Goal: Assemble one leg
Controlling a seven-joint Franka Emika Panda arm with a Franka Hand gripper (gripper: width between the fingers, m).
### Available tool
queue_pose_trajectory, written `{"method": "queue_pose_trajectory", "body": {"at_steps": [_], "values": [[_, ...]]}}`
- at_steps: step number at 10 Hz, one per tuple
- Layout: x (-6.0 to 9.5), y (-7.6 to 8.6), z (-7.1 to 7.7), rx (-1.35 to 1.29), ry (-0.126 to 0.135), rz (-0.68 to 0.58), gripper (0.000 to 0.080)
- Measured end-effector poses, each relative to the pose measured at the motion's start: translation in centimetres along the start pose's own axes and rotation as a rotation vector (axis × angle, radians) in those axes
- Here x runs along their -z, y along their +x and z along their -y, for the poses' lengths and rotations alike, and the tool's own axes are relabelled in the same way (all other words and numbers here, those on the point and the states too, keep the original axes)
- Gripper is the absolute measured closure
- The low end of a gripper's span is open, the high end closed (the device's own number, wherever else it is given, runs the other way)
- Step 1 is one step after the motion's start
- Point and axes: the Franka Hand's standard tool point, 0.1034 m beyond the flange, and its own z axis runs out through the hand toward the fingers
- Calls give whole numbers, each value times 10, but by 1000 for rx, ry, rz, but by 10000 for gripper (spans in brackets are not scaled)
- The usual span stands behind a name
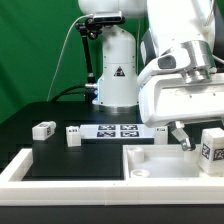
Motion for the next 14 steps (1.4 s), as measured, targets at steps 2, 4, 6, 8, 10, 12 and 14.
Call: {"method": "queue_pose_trajectory", "body": {"at_steps": [2,4,6,8,10,12,14], "values": [[7,17,-4,6,2,6,151],[12,30,-1,16,18,39,151],[9,27,0,12,32,83,151],[6,28,2,13,92,262,151],[8,22,0,-4,134,414,151],[11,23,3,-15,185,577,151],[12,25,9,-15,221,689,151]]}}
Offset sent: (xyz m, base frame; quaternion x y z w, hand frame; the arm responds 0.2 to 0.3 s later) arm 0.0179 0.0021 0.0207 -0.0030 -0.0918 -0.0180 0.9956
